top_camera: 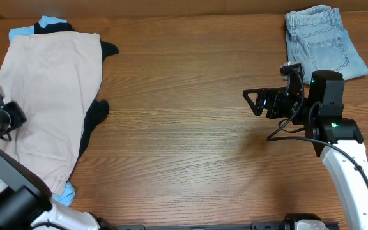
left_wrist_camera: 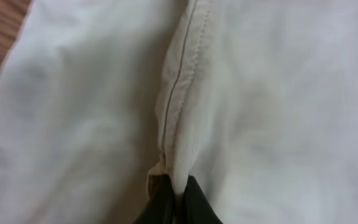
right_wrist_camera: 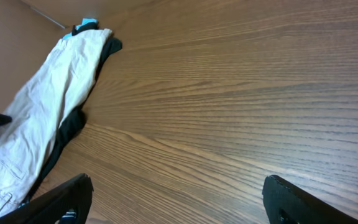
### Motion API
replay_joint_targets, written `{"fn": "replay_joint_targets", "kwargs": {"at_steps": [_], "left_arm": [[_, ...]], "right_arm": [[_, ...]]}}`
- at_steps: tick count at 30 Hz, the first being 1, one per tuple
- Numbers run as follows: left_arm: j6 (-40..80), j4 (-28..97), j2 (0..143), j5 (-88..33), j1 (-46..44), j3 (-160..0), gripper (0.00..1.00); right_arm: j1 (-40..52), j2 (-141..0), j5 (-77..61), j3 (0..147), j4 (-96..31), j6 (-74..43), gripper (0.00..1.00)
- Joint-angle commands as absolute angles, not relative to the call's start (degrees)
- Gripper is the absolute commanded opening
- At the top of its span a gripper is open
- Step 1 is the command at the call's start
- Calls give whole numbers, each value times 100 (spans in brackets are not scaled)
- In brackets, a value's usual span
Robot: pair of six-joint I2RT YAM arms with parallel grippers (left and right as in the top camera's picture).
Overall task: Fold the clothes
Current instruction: 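Reach the left gripper to the beige shorts and grasp them, then drag the beige shorts with the left gripper toward table center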
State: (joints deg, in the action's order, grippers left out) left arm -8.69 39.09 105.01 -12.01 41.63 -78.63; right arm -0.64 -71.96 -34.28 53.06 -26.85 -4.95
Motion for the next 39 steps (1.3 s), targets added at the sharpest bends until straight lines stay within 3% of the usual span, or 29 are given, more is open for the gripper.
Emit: {"fn": "replay_joint_targets", "kwargs": {"at_steps": [1,5,11,21,30,34,39], "left_arm": [[-272,4209,9915,-2355,3774,-8093,4],[-272,4779,9461,-3052,2919,-8090,4],[-270,5122,9205,-3103,790,-8090,4],[189,3638,10121,-2961,-2644,-8090,4],[541,2414,11034,-3133,-3879,-8090,7],[574,2447,10989,-3444,-3872,-8420,18],[648,3489,10947,-3750,-3503,-9758,79]], "right_arm": [[-58,-7190,-3470,5419,-2633,-644,89],[-226,-7116,-3514,5443,-2744,-770,88],[-652,-6873,-3505,5684,-3236,-766,88],[-1774,-6567,-3507,6010,-4053,-738,89],[-2108,-6563,-3507,6010,-4296,-478,89],[-2108,-6563,-3507,6012,-4265,-464,90],[-2108,-6563,-3514,6012,-4289,-467,91]]}}
